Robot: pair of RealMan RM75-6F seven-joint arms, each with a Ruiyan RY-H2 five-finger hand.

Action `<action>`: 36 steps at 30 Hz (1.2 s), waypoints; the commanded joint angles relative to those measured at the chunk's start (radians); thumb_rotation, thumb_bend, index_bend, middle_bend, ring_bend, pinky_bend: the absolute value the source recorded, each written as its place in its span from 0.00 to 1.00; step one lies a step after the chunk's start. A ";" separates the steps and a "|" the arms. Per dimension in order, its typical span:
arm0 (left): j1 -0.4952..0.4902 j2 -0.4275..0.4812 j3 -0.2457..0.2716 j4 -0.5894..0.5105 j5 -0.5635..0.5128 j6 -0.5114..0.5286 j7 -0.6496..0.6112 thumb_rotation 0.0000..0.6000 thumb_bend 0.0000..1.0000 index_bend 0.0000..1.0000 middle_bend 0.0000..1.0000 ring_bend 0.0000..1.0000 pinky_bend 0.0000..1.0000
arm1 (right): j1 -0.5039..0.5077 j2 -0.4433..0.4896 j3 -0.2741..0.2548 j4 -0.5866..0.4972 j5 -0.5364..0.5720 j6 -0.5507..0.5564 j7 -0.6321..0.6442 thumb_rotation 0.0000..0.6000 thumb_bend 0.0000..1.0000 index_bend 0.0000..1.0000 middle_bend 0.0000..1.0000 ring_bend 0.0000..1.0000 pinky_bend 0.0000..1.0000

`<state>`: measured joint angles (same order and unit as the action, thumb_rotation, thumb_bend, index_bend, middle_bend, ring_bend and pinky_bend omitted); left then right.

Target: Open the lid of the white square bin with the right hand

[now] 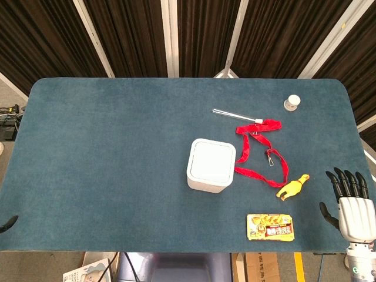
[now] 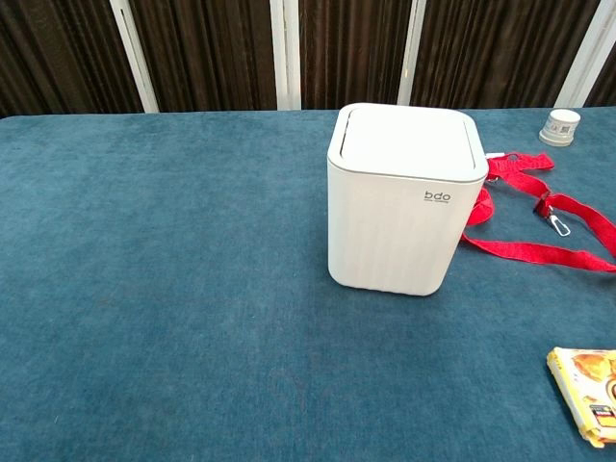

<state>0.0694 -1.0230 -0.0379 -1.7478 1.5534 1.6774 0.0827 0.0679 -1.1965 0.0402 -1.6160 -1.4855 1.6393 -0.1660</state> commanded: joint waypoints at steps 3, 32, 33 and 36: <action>-0.003 -0.008 -0.005 0.002 -0.006 -0.001 0.005 1.00 0.05 0.07 0.00 0.00 0.00 | 0.000 -0.004 0.000 0.004 -0.003 -0.015 0.011 1.00 0.31 0.17 0.14 0.10 0.06; 0.011 -0.015 -0.009 0.000 0.009 0.034 -0.030 1.00 0.05 0.07 0.00 0.00 0.00 | 0.252 0.141 0.143 -0.280 0.010 -0.328 -0.100 1.00 0.62 0.17 0.77 0.75 0.62; 0.011 -0.013 -0.007 -0.001 0.011 0.033 -0.035 1.00 0.05 0.07 0.00 0.00 0.00 | 0.261 0.141 0.146 -0.288 0.014 -0.339 -0.115 1.00 0.66 0.17 0.78 0.75 0.65; 0.013 -0.014 -0.012 0.004 0.009 0.041 -0.035 1.00 0.05 0.07 0.00 0.00 0.00 | 0.285 0.135 0.150 -0.313 0.026 -0.371 -0.151 1.00 0.70 0.17 0.78 0.76 0.68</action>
<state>0.0810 -1.0368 -0.0479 -1.7452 1.5646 1.7151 0.0461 0.3336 -1.0625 0.1833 -1.9096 -1.4715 1.2909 -0.2954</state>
